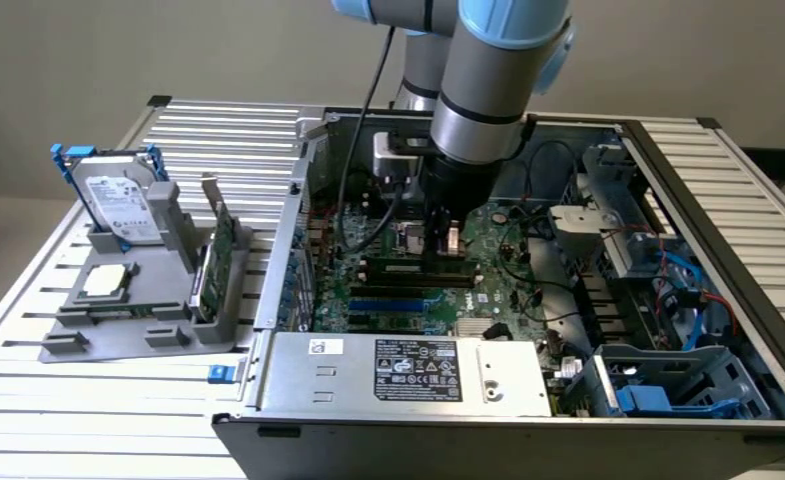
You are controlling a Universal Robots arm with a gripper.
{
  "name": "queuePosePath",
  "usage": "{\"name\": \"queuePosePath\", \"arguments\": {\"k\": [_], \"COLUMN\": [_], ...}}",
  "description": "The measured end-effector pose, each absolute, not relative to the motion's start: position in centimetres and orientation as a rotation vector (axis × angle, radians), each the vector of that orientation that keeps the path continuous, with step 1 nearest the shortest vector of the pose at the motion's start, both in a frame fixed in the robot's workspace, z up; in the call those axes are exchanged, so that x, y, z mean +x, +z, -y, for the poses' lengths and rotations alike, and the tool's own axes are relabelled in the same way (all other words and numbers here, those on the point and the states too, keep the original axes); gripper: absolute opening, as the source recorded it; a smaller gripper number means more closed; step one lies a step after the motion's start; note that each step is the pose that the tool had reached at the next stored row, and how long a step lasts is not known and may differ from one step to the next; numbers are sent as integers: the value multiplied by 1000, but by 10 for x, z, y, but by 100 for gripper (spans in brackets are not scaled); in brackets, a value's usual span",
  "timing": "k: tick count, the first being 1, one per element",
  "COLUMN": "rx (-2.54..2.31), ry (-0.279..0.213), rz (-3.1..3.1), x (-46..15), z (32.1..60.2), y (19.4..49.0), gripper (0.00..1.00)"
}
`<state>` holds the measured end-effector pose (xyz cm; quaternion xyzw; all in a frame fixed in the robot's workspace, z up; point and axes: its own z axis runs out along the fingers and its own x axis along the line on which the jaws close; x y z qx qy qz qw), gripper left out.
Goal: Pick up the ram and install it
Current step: 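Insert the ram into the slot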
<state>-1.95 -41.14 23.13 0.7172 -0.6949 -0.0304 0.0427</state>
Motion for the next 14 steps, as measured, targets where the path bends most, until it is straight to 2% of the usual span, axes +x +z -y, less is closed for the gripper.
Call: {"name": "queuePosePath", "arguments": {"k": [14], "rx": [2187], "ry": [-55], "rz": [2169], "x": [-27], "z": [411], "y": [231], "gripper": [14]}}
